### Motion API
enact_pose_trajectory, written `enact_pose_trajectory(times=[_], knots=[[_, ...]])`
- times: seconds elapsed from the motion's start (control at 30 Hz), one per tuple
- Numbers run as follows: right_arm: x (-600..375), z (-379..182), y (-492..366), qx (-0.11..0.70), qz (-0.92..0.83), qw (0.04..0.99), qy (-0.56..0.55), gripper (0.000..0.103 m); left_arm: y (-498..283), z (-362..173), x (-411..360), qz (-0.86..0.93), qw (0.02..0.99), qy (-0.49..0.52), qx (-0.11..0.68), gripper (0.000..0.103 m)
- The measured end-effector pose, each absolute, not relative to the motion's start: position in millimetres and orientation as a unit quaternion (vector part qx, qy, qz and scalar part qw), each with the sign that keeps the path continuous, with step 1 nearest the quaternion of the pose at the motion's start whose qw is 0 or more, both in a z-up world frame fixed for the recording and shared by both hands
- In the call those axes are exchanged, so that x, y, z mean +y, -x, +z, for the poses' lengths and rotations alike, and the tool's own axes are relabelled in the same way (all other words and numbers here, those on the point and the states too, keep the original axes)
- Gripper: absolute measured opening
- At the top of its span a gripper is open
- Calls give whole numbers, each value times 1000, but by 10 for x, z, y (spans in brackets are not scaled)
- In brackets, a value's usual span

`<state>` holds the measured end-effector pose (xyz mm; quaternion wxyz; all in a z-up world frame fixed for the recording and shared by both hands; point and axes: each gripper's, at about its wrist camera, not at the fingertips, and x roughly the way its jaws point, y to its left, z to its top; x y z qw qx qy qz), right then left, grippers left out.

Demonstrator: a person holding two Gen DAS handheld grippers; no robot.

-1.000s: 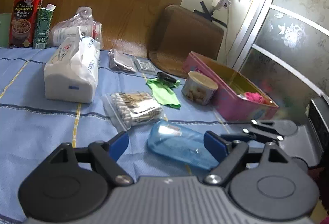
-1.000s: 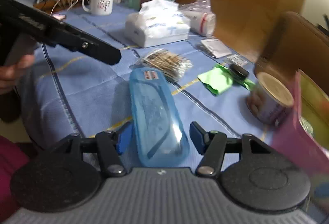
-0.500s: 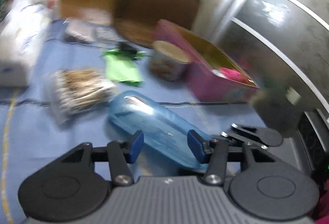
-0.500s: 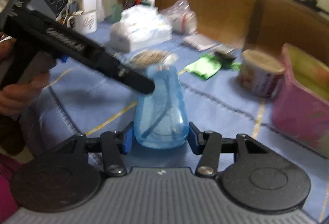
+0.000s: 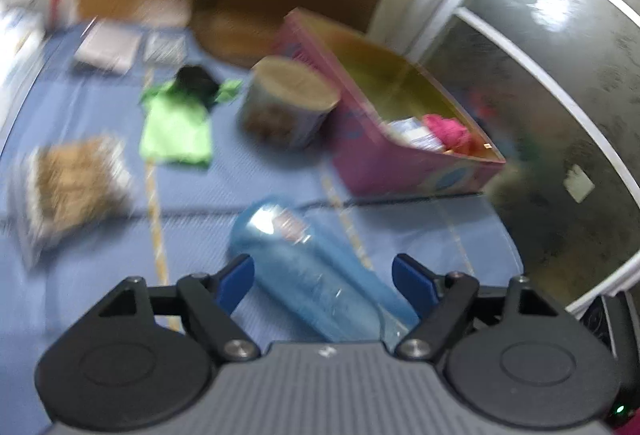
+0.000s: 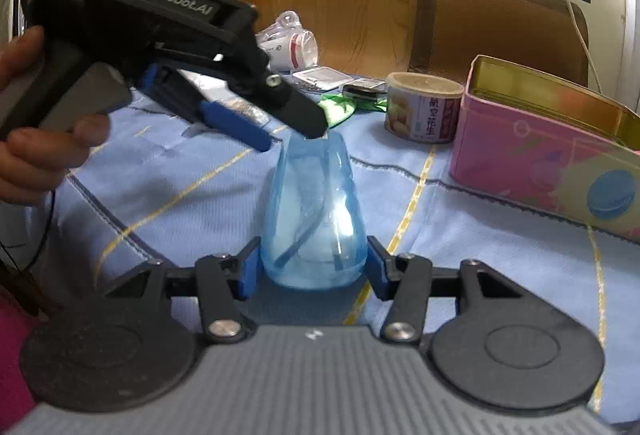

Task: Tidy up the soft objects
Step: 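Lift the blue case into the pink tin and open the right gripper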

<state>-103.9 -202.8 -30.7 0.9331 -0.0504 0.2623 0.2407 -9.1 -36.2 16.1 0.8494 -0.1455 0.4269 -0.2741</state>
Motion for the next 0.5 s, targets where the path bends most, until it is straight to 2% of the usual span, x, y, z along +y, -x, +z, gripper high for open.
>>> enact_pose_trajectory(times=[0.07,0.13,0.27,0.37,0.5], knots=[[-2015,-326,1040,253,251,933,50,61,80,67,-324,-268,836,170,448,84],[-2050,-343,935,254,264,929,46,57,33,-28,-356,-267,826,186,460,85],[-2012,-319,933,228,247,940,65,55,-20,28,-528,-261,840,168,444,72],[-2133,-145,1037,185,223,955,60,55,-40,263,-615,-291,840,171,425,71],[-2349,149,1043,129,173,975,49,55,-166,724,-957,-334,857,126,371,71]])
